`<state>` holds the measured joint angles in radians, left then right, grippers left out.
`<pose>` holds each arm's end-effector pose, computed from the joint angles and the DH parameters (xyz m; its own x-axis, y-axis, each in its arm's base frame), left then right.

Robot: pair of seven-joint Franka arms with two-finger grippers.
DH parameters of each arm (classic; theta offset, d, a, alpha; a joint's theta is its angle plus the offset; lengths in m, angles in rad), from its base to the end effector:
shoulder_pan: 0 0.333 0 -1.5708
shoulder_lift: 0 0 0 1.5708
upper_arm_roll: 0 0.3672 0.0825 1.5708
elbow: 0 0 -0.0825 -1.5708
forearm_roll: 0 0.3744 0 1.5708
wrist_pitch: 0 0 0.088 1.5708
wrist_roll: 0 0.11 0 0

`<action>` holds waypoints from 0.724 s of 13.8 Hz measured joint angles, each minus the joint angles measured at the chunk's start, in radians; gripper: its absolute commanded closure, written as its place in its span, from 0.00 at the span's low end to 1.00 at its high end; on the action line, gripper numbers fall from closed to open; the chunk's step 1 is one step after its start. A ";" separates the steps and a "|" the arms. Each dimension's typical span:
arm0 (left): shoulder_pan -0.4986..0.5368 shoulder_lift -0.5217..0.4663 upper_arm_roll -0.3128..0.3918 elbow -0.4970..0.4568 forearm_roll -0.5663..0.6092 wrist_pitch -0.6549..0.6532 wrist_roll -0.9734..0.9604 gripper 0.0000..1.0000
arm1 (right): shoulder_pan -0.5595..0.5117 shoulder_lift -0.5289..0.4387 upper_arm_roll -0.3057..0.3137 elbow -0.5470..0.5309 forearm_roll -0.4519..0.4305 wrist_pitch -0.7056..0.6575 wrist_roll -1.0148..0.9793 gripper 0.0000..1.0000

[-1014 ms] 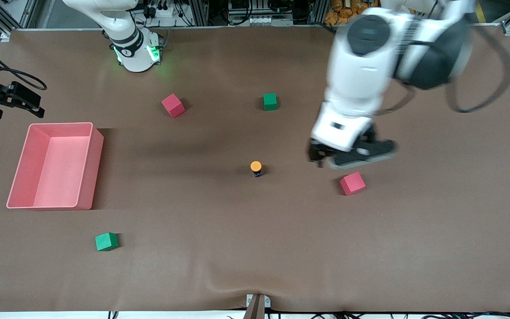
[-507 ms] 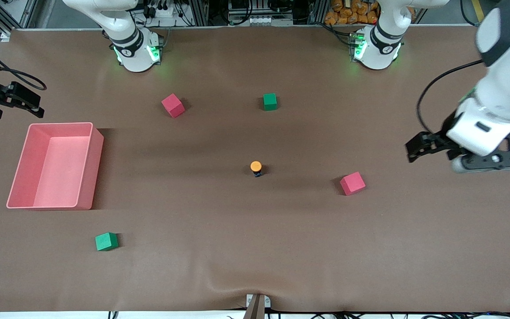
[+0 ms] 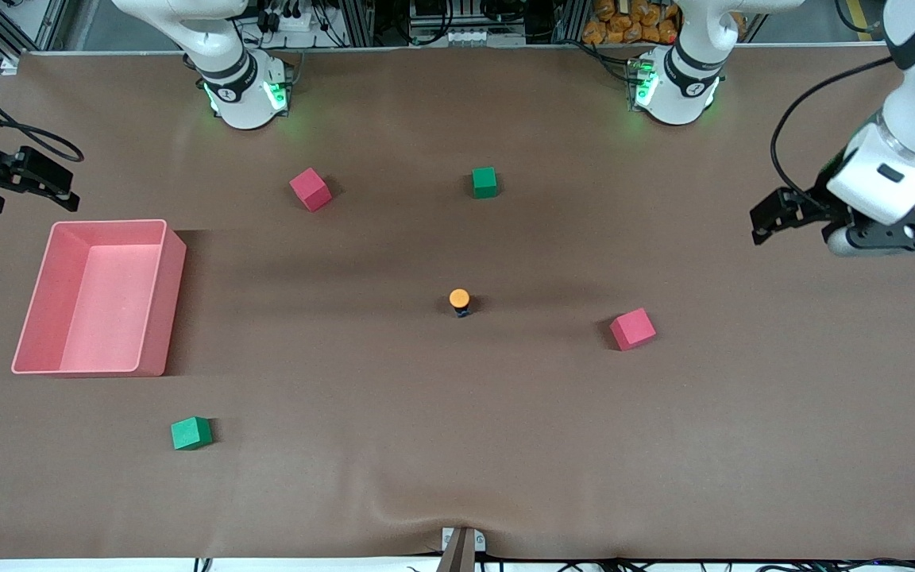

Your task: Place and upright button with both arms

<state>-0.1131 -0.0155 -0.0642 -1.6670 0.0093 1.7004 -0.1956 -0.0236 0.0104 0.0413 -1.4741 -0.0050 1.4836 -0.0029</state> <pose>0.5414 -0.0964 0.6479 0.9986 0.0173 0.0499 0.0173 -0.9998 -0.0006 0.5400 0.0088 0.7037 0.9998 0.0202 -0.0009 0.0202 -0.9998 0.0045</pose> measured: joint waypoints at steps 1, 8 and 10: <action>-0.001 -0.031 -0.003 -0.035 0.000 0.001 0.000 0.00 | 0.000 0.000 0.000 0.000 0.000 0.000 0.000 0.00; 0.002 -0.196 -0.002 -0.134 0.000 -0.070 0.000 0.00 | 0.000 0.000 0.000 0.000 0.000 0.000 0.000 0.00; 0.006 -0.208 0.006 -0.118 0.000 -0.111 0.000 0.00 | 0.000 0.000 0.000 0.000 0.000 0.000 0.000 0.00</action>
<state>-0.1067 -0.2236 -0.0586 -1.7852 0.0093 1.5889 -0.1956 -0.0236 0.0105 0.0417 -1.4741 -0.0050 1.4834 -0.0029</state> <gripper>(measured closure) 0.000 0.000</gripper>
